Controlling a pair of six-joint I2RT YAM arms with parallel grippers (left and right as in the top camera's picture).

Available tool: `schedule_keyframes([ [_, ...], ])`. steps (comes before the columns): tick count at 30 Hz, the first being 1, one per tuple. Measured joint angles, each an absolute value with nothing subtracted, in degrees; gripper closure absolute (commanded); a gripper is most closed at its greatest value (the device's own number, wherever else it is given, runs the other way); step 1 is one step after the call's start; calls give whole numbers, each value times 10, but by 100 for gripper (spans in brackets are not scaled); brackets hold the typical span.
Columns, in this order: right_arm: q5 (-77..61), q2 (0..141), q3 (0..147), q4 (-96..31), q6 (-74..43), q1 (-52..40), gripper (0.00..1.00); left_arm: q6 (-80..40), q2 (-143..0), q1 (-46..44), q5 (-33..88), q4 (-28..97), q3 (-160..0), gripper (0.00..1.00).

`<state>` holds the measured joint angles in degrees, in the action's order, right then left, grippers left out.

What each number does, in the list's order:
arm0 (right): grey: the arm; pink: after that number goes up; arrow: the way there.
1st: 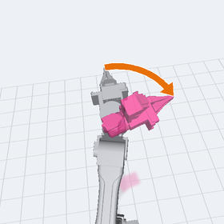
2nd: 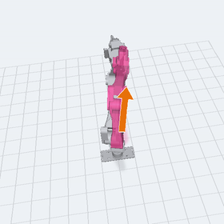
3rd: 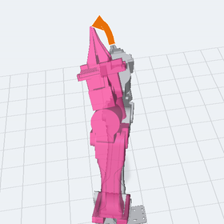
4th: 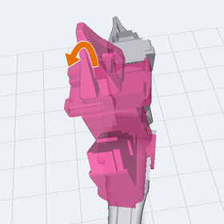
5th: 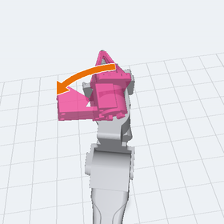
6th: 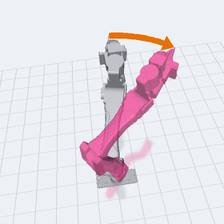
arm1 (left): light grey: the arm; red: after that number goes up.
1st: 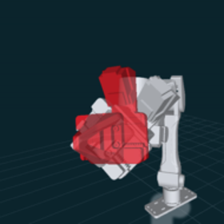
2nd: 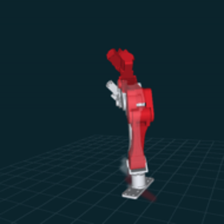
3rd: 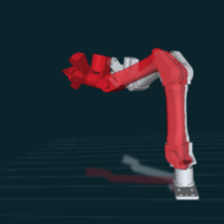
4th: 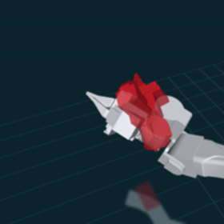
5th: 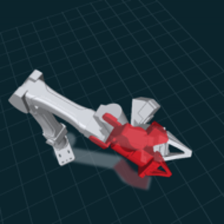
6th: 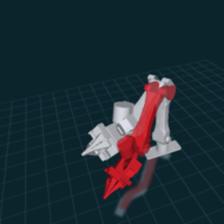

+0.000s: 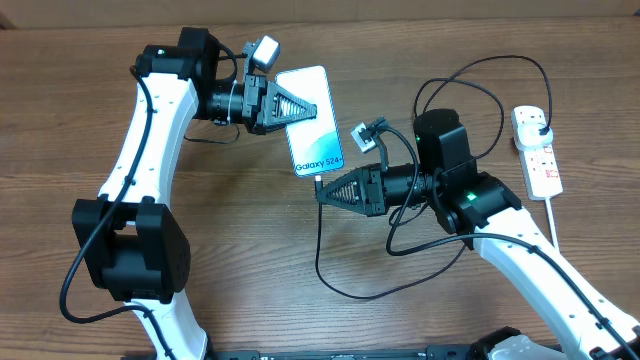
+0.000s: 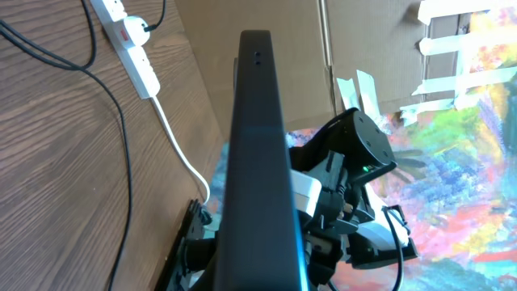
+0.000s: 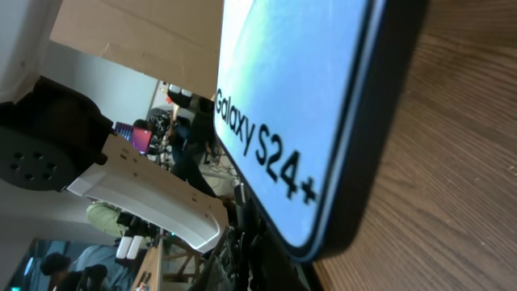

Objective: Plug charger to phone and switch on socket
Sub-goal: 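Align the plug with the phone's bottom port using the right gripper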

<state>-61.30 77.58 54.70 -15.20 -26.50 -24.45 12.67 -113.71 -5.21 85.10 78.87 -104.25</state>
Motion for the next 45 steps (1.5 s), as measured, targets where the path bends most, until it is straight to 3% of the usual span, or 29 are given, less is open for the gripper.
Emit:
schedule_keyframes([
  [13,-632,776,547,-153,-257,-208,96,126,-1137,-49,868,787,-1042,96],
  [45,-644,776,547,-155,-255,-226,96,102,-1137,-63,872,739,-1042,96],
])
